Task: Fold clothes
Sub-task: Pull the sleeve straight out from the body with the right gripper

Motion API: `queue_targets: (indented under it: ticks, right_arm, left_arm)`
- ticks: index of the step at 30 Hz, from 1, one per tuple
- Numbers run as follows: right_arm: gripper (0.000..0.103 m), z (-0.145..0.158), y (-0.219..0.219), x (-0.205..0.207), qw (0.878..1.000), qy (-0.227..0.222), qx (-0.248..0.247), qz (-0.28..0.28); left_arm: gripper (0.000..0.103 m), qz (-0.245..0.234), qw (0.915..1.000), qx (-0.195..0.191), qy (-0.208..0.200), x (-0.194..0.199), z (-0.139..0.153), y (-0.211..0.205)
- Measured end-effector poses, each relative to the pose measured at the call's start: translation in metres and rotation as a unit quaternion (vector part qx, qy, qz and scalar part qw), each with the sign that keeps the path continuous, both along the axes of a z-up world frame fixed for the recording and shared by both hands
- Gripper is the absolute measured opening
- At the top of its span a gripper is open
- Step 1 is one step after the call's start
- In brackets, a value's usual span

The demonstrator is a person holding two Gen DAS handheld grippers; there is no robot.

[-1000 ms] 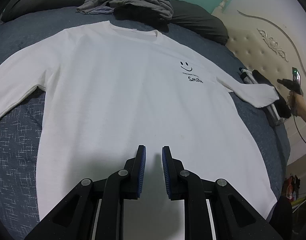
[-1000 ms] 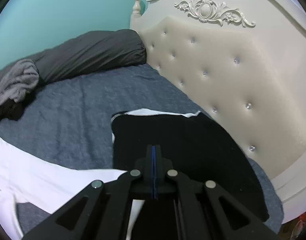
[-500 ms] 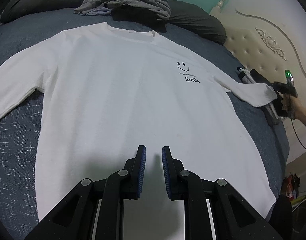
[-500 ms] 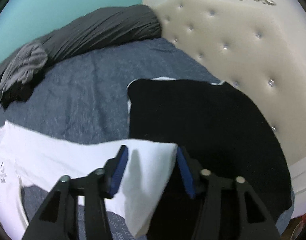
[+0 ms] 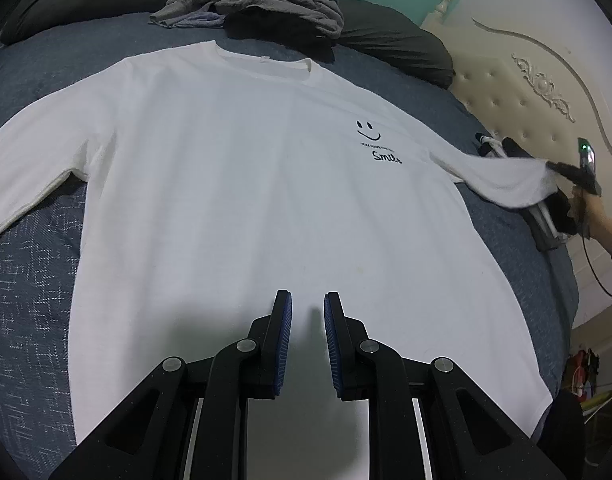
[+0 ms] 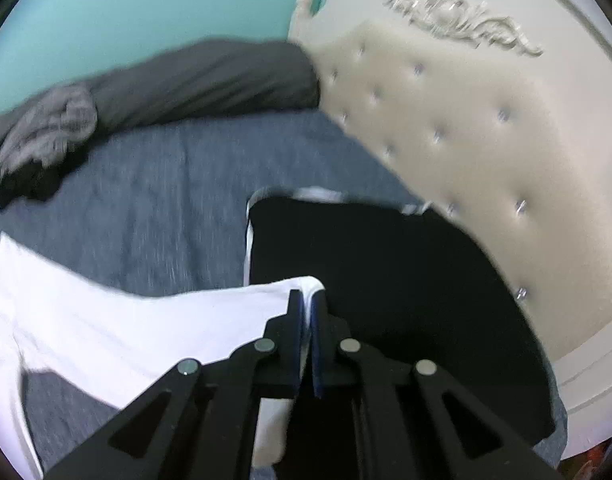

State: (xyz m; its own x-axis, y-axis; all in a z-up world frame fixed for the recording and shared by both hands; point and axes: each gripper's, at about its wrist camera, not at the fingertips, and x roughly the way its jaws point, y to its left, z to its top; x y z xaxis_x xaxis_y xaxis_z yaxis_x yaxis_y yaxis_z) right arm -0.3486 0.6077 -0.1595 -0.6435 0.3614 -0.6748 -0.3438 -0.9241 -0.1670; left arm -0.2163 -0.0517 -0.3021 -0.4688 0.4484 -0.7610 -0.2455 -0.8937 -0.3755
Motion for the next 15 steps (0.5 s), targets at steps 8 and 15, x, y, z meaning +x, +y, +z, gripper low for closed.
queue_targets:
  ticks: [8, 15]
  right_arm:
    - [0.004, 0.035, 0.036, -0.030, 0.999, -0.005, -0.005, -0.037]
    - [0.004, -0.005, 0.049, -0.063, 0.996, -0.075, 0.004, -0.040]
  left_arm:
    - [0.018, -0.004, 1.0000, -0.008, 0.000, 0.000, -0.002, 0.003]
    - [0.018, -0.010, 0.9998, -0.018, -0.003, -0.001, -0.006, 0.008]
